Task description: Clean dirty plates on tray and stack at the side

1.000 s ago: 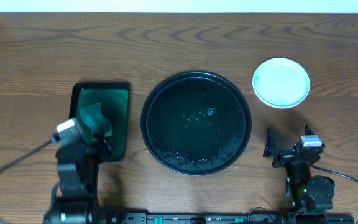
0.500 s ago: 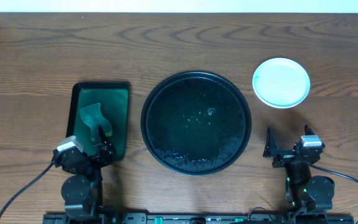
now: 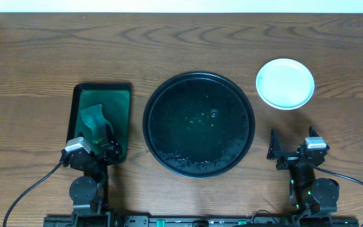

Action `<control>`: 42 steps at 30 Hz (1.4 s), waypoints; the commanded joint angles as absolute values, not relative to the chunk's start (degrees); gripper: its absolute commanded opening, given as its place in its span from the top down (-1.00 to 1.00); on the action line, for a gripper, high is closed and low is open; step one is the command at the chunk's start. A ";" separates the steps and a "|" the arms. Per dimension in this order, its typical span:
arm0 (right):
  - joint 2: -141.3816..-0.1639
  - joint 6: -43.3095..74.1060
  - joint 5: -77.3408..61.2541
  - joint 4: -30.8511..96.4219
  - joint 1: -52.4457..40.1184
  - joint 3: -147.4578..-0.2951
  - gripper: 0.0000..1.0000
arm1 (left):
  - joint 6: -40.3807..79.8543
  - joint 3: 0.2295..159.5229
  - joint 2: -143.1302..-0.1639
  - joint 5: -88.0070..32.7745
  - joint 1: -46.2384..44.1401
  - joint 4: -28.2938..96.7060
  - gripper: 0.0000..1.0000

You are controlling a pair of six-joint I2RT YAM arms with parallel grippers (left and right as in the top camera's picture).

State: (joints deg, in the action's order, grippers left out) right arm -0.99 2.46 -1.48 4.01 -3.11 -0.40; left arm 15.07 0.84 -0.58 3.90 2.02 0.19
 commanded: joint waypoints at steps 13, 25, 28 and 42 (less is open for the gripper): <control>-0.78 1.83 -1.34 4.23 -2.66 -0.32 -0.98 | 6.24 0.23 -0.40 0.45 1.78 4.21 -0.60; -0.78 1.83 -1.34 4.23 -2.66 -0.32 -0.98 | 6.24 0.23 -0.40 0.45 1.78 4.21 -0.61; -0.78 1.85 -1.34 4.23 -2.66 -0.32 -0.98 | 6.24 0.23 -0.40 0.45 1.78 4.21 -0.60; -0.78 1.85 -1.34 4.23 -2.66 -0.32 -0.98 | 6.24 0.23 -0.40 0.45 1.78 4.21 -0.60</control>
State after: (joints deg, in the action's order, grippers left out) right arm -0.99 2.46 -1.48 4.01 -3.11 -0.40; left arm 7.22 1.21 -0.58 0.30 2.02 1.69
